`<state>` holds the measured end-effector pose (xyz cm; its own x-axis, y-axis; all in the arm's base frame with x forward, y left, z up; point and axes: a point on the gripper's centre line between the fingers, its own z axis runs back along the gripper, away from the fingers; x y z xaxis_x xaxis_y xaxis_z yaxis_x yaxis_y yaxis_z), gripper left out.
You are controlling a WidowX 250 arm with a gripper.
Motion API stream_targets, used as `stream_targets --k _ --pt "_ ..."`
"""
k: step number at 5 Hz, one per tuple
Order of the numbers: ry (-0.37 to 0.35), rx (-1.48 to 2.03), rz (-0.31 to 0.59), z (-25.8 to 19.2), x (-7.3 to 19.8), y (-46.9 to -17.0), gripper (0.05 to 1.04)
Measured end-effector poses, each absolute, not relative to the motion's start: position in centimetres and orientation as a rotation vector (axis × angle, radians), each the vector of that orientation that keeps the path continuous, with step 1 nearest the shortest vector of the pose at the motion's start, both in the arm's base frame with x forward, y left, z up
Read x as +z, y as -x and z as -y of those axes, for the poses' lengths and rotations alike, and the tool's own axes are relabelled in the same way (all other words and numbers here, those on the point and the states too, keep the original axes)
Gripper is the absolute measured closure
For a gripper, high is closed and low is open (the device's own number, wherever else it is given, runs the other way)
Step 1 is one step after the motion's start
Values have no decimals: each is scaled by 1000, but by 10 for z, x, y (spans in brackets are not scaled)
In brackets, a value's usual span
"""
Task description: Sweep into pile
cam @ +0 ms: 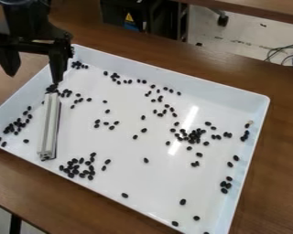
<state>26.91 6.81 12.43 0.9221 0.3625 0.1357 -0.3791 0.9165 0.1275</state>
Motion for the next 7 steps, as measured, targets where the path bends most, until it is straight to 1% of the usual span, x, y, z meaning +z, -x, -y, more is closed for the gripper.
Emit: stream_targets --k 1,2,4,5,6,7 --pt "-152 383 86 -67 118 -266 83" --pt "-156 402 35 -68 96 -255 83" --pt "-98 462 -1 -83 51 -238 83" --pt "-30 421 -26 -86 26 -240 83" --pt "-5 403 -15 -84 12 -248 83" --pt "13 394 26 -76 12 -259 83"
